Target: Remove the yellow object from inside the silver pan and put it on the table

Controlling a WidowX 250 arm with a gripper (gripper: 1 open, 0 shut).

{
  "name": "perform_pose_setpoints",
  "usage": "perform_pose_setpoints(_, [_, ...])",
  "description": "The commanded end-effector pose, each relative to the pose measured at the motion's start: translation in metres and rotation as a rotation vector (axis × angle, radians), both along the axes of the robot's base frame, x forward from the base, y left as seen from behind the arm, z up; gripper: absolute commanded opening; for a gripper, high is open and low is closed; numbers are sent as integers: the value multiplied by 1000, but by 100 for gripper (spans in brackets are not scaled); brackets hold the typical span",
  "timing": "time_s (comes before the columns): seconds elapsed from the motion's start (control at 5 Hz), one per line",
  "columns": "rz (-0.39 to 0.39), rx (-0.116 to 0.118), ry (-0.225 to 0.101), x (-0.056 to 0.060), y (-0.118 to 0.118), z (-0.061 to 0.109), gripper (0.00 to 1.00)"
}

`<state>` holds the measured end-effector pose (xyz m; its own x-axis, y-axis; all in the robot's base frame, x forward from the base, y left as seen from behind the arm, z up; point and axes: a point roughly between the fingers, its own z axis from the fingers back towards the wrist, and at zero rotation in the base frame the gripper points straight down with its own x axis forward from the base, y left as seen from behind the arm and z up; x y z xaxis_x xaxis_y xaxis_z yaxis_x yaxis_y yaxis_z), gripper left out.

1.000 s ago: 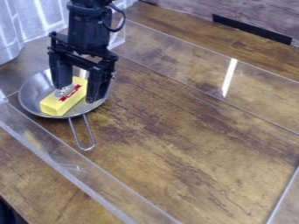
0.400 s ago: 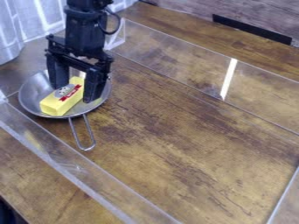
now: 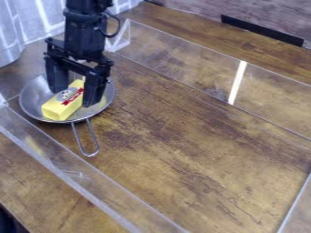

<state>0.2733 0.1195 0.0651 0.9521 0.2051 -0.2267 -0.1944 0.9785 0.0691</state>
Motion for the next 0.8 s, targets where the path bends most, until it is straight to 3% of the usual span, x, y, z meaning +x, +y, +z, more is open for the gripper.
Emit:
perform_pose_setpoints(0.0, [15,21,-54,8,15,12,100])
perform_pose_setpoints(0.6, [9,24,-47,12,23,-16,100])
